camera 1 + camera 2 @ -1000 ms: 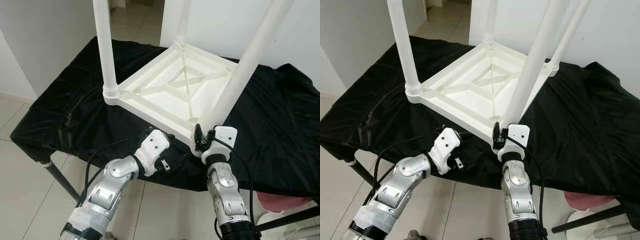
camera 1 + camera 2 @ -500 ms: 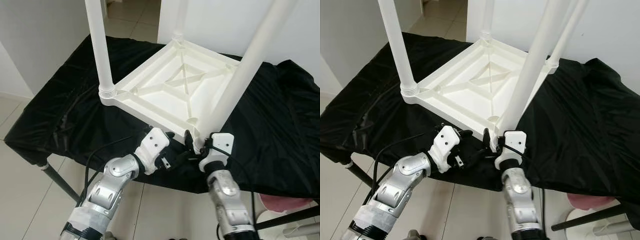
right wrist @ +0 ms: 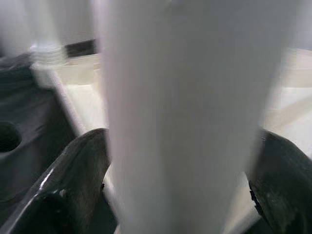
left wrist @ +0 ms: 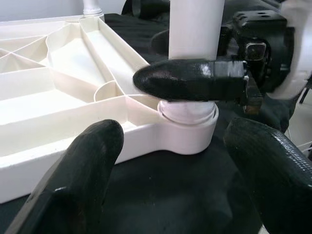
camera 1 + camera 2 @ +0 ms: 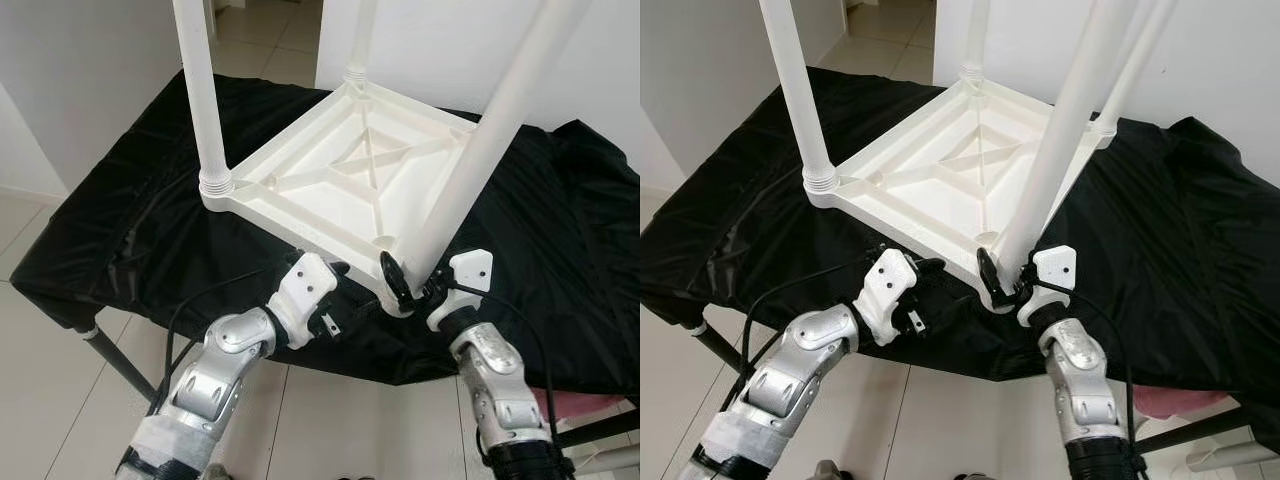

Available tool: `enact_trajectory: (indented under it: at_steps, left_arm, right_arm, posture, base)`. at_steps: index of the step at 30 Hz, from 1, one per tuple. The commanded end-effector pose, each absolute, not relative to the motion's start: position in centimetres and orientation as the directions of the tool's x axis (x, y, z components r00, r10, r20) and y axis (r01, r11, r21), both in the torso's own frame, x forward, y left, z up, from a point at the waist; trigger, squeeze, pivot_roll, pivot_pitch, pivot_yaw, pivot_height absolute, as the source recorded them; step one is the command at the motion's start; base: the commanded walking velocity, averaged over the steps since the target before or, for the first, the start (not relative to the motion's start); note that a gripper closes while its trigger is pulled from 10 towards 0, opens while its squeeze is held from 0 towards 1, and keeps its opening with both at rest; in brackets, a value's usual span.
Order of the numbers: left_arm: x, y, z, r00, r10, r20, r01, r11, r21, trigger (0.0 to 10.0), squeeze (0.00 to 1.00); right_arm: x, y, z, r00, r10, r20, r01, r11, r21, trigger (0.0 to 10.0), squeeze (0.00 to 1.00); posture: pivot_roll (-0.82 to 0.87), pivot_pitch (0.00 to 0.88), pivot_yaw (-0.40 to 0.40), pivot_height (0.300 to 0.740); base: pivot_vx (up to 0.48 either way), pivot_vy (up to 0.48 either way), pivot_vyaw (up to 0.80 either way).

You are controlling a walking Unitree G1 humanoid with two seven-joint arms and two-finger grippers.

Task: Building children table

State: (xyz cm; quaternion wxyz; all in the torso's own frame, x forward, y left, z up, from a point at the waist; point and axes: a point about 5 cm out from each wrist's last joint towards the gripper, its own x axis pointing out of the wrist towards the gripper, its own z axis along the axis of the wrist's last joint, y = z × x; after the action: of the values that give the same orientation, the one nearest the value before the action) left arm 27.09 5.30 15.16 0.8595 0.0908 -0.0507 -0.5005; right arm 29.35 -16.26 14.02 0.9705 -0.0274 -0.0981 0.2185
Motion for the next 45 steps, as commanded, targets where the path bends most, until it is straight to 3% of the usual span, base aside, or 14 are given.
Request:
enact_trajectory:
  at_steps: [1,3,4,5,6,17,18,19,20,24,25,35,40,45]
  left_arm:
    - [26.7,5.0,15.0,0.465,-0.885,-0.019,0.869,0.452,0.2,10.0,0.0]
    - [26.7,5.0,15.0,0.468,-0.884,-0.019,0.867,0.455,0.202,10.0,0.0]
    - [26.8,5.0,15.0,0.473,-0.881,-0.017,0.865,0.46,0.202,10.0,0.0]
    - [26.8,5.0,15.0,0.473,-0.881,-0.017,0.865,0.46,0.202,10.0,0.0]
    - [26.8,5.1,15.1,0.477,-0.879,-0.016,0.862,0.464,0.205,10.0,0.0]
    - [27.0,5.2,15.2,0.489,-0.872,-0.017,0.856,0.475,0.204,10.0,0.0]
    - [27.0,5.2,15.1,0.49,-0.871,-0.018,0.855,0.477,0.204,10.0,0.0]
    - [27.0,5.2,15.1,0.491,-0.871,-0.019,0.855,0.478,0.203,10.0,0.0]
    - [27.0,5.2,15.1,0.491,-0.871,-0.02,0.855,0.478,0.202,10.0,0.0]
    - [27.0,5.3,15.1,0.491,-0.871,-0.02,0.855,0.478,0.2,10.0,0.0]
    - [27.0,5.3,15.0,0.492,-0.87,-0.021,0.855,0.479,0.2,10.0,0.0]
    - [27.0,5.2,14.9,0.492,-0.87,-0.023,0.855,0.479,0.199,10.0,0.0]
    - [27.0,5.3,14.8,0.497,-0.868,-0.024,0.851,0.482,0.21,10.0,0.0]
    - [27.1,5.3,14.7,0.509,-0.86,-0.023,0.842,0.492,0.221,10.0,0.0]
  right_arm:
    - [29.7,-16.1,13.5,0.86,0.492,0.137,-0.48,0.87,-0.112,9.5,0.0]
    - [30.0,-16.2,13.2,0.849,0.517,0.114,-0.504,0.855,-0.124,9.5,0.0]
    - [30.4,-16.3,13.1,0.846,0.523,0.1,-0.511,0.85,-0.129,3.0,0.0]
    - [30.4,-16.3,13.1,0.846,0.523,0.1,-0.511,0.85,-0.129,3.0,0.0]
    - [30.7,-16.5,13.1,0.848,0.521,0.096,-0.509,0.851,-0.128,0.0,0.0]
    - [31.3,-16.9,12.9,0.839,0.54,0.067,-0.527,0.837,-0.15,0.0,0.0]
    - [31.3,-16.9,12.9,0.841,0.536,0.071,-0.524,0.841,-0.136,1.5,0.0]
    - [31.3,-16.9,12.9,0.844,0.532,0.074,-0.521,0.844,-0.127,1.5,0.0]
    - [31.4,-17.0,13.0,0.847,0.526,0.075,-0.516,0.848,-0.122,9.3,0.0]
    - [31.4,-17.0,13.0,0.85,0.521,0.076,-0.51,0.851,-0.122,9.3,0.0]
    - [31.2,-17.0,13.1,0.88,0.465,0.094,-0.457,0.884,-0.098,10.0,0.0]
    - [30.4,-16.7,13.3,0.935,0.324,0.145,-0.324,0.946,-0.02,10.0,0.0]
    - [29.8,-17.1,12.8,0.992,0.052,0.117,-0.052,0.999,-0.006,10.0,0.0]
    - [29.1,-17.2,12.4,0.987,-0.123,0.101,0.124,0.992,-0.002,10.0,0.0]
  posture:
    - [0.03,0.089,-0.077,0.74]
    - [0.03,0.089,-0.077,0.74]
    - [0.04,0.087,-0.081,0.74]
    - [0.04,0.087,-0.081,0.74]
    - [0.04,0.088,-0.079,0.74]
    - [0.04,0.084,-0.083,0.74]
    - [0.04,0.086,-0.081,0.74]
    - [0.04,0.086,-0.081,0.74]
    - [0.04,0.087,-0.081,0.74]
    - [0.04,0.088,-0.08,0.74]
    - [0.03,0.092,-0.081,0.74]
    - [0.03,0.091,-0.082,0.74]
    - [0.03,0.091,-0.082,0.74]
    - [0.03,0.089,-0.09,0.74]
  base:
    - [0.0,0.0,0.0]
    - [0.0,0.0,0.0]
    - [0.0,0.0,0.0]
    - [0.0,0.0,0.0]
    - [0.0,0.0,0.0]
    - [0.0,0.0,0.0]
    - [0.0,0.0,0.0]
    - [0.0,0.0,0.0]
    - [0.0,0.0,0.0]
    - [0.0,0.0,0.0]
    - [0.0,0.0,0.0]
    - [0.0,0.0,0.0]
    - [0.0,0.0,0.0]
    - [0.0,0.0,0.0]
